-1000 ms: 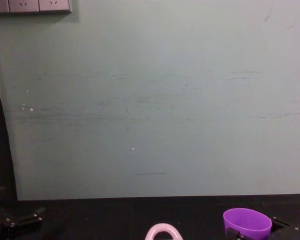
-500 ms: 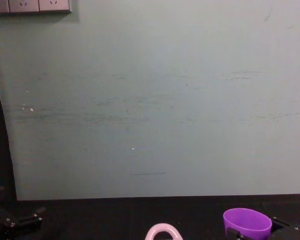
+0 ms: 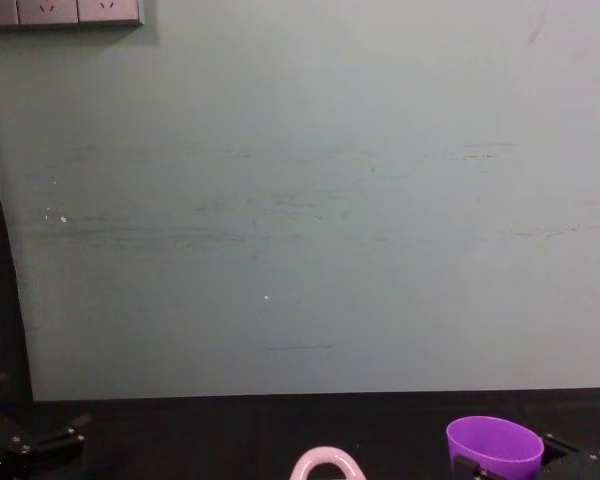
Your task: Pick up the cup and pour the mung beans from the cup into the bowl.
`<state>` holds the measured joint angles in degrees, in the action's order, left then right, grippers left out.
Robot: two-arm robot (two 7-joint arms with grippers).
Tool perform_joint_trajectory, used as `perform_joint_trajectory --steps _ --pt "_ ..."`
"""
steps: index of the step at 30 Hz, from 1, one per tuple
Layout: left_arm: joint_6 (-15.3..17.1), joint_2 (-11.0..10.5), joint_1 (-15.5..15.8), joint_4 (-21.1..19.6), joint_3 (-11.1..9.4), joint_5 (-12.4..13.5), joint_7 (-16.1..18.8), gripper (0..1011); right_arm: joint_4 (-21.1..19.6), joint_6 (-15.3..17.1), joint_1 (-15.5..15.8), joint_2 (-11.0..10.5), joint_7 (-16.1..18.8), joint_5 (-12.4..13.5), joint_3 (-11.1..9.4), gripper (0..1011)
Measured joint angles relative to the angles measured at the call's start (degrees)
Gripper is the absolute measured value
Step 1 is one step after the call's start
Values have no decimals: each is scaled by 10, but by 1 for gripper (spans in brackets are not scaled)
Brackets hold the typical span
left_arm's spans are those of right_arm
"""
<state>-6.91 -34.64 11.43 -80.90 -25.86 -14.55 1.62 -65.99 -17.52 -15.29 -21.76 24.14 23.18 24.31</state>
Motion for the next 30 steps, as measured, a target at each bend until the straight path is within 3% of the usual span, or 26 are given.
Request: perform_joint_trajectory --steps 8,18,24,30 --pt "0 0 0 0 0 0 0 1012 -25 21 8 -9 0 -12 -6 726" --pt "0 0 0 0 0 0 0 1012 -130 93 26 -34 -14 -29 -29 726" --pt "0 0 0 0 0 0 0 1012 -188 135 26 -41 -14 -21 -51 726" --pt "0 0 0 0 0 0 0 1012 -221 166 21 -42 -7 -7 -66 726"
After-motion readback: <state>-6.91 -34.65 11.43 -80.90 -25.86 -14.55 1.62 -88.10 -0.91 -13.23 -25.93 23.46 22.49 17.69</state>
